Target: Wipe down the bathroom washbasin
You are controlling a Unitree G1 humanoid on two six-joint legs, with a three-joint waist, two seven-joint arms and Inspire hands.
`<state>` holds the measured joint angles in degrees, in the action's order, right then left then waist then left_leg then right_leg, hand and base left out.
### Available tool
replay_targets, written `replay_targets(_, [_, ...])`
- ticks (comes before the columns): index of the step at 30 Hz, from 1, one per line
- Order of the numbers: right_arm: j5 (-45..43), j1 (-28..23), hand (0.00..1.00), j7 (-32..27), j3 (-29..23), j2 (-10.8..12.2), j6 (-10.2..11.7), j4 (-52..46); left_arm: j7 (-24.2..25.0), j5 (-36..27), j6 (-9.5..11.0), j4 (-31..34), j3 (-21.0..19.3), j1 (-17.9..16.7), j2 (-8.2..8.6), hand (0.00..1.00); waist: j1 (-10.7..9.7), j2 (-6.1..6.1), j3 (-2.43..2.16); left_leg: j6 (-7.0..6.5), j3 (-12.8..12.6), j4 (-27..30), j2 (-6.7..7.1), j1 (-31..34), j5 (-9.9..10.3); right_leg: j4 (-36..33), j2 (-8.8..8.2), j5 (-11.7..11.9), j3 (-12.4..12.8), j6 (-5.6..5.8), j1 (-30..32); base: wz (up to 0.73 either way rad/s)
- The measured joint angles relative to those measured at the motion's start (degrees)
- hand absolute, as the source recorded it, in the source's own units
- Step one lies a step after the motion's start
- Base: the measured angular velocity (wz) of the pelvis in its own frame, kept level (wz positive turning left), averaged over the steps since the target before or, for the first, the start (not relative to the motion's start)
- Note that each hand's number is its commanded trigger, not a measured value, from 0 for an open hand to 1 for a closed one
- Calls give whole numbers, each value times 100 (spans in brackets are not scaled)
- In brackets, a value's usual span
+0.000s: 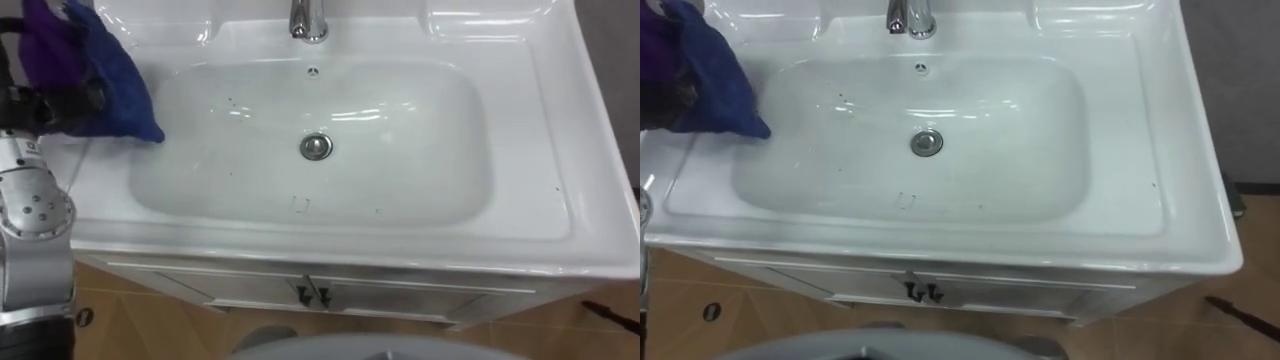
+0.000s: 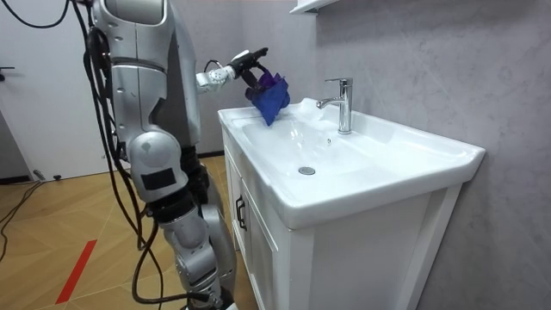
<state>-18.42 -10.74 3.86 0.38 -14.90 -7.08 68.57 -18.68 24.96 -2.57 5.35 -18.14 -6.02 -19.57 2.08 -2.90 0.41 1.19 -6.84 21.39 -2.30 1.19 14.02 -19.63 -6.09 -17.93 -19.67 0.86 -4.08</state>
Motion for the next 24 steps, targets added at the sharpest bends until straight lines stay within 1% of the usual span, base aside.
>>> replay_targets(2, [-50,-2,0,-1,-2,3,-10,0,-196,330,-1,-4,-103,0,1,0,4,-5,-1,0,-4,-5,-4,-16,0,-11,4,1,9,-3,7,-4])
replay_targets(6, [-56,11,0,3,-1,2,-48,-18,-408,463,-6,-2,-302,27,-9,0,6,-15,-6,0,-14,-6,-4,-20,0,-11,3,1,19,-2,5,-1])
replay_targets(9, [-55,11,0,4,-6,-1,-52,-17,-463,567,-110,-3,-397,27,-12,0,27,-14,-6,0,-14,-5,-4,-20,0,-17,4,3,29,-4,8,0])
replay_targets(10, [-39,4,0,4,-8,-5,-52,-18,-491,582,-138,-2,-437,27,-21,0,74,-17,-8,0,-14,-3,-7,-22,0,-16,8,8,45,-7,12,-4])
replay_targets(14, [-18,-8,0,12,-5,-8,-58,-9,-621,619,-221,-3,-439,26,-152,0,190,-28,-12,0,4,0,-6,-21,0,-16,8,14,32,-2,5,1])
replay_targets(16, [-19,-46,0,10,-5,-17,-54,2,-690,659,-250,-19,-440,12,-159,0,274,-60,-9,0,74,-12,4,-22,0,-15,6,20,26,1,-7,6])
replay_targets(18, [-19,-41,0,9,4,-20,-56,-1,-719,742,-301,-115,-425,-2,-159,0,284,-93,-14,1,91,-39,9,-23,0,-17,4,20,-16,2,-9,8])
replay_targets(20, [-27,-42,0,1,7,-20,-53,-20,-718,862,-409,-208,-415,-175,-154,0,284,-140,-14,2,98,-55,16,-22,-1,-19,1,20,-43,2,-13,5])
replay_targets(22, [-22,-55,0,-4,8,-22,-54,-11,-718,939,-488,-267,-414,-258,-143,0,288,-167,-15,2,115,-53,20,-17,-1,-22,-2,20,-52,2,-12,4])
replay_targets(24, [-13,-53,0,-6,8,-43,-54,25,-728,955,-514,-327,-417,-270,-143,0,296,-187,-14,2,160,-53,30,1,-1,-21,-6,19,-52,3,-5,6])
